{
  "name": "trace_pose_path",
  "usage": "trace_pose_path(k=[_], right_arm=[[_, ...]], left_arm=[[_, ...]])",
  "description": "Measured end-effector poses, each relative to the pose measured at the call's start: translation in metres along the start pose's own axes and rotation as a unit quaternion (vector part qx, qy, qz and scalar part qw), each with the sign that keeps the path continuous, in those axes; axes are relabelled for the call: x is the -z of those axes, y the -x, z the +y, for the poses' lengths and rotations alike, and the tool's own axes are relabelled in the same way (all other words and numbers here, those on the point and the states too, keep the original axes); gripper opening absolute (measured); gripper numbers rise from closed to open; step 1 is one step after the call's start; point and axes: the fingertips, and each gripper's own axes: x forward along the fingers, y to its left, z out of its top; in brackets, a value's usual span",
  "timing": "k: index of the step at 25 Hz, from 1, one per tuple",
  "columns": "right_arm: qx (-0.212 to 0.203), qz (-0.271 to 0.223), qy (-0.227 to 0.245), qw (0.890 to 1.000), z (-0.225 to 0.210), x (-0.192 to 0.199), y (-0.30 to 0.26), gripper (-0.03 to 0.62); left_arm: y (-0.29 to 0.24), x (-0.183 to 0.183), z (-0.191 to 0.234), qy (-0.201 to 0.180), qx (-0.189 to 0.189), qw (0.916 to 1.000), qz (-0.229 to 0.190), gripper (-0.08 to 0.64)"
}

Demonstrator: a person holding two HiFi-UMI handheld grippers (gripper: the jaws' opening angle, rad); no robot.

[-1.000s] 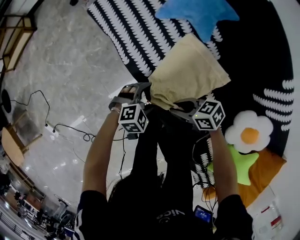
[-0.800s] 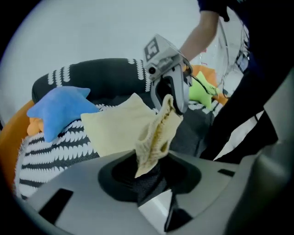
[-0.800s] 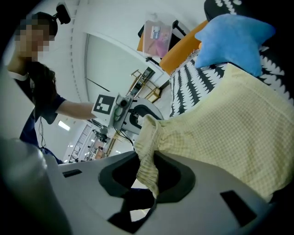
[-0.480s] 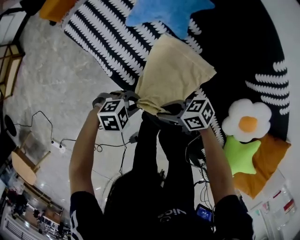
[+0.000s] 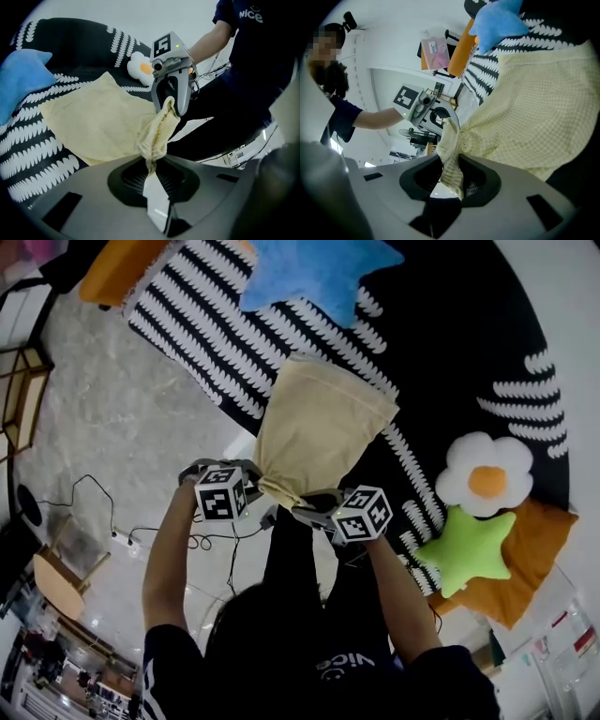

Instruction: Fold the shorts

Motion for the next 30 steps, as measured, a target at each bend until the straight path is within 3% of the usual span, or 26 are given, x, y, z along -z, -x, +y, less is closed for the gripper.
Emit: trace_pose_path(k=[6,11,18,20,22,24,25,27,30], right_arm=[[0.025,-0.064,0.011,0.998,-0.031,-0.039,0.059,0.124],[0.068,-0.083,0.064,0.992,-0.064,-0.094,0.106,0.142],[0.084,-0.055,0.035,0.994,-0.124,-0.163,0.128,0.135],[0.127,-0.059,0.029,0.99,-0.15,-0.177,0.134,0.171],[0.189,-0.076,0.028,0.979,-0.173,-0.191,0.144,0.276],[0.232,-0.095,0.029,0.968,-0.183,-0.203,0.157,0.335],[0.242,-0.104,0.029,0.964,-0.184,-0.206,0.163,0.349],[0.249,-0.125,0.031,0.96,-0.182,-0.208,0.174,0.358],[0.247,-0.174,0.043,0.952,-0.168,-0.202,0.19,0.307]], left_arm=[[0.016,-0.05,0.033,0.008,-0.036,0.9984,-0.042,0.044],[0.035,-0.09,0.098,0.012,-0.075,0.9954,-0.059,0.044],[0.044,-0.109,0.198,0.06,-0.093,0.9929,-0.042,0.044],[0.04,-0.105,0.227,0.111,-0.127,0.9849,-0.04,0.053],[0.042,-0.098,0.249,0.167,-0.17,0.9699,-0.05,0.095],[0.051,-0.094,0.256,0.203,-0.195,0.9565,-0.077,0.225],[0.057,-0.091,0.257,0.215,-0.203,0.9508,-0.093,0.293],[0.074,-0.084,0.256,0.241,-0.211,0.938,-0.133,0.305],[0.091,-0.068,0.242,0.277,-0.202,0.9221,-0.18,0.305]])
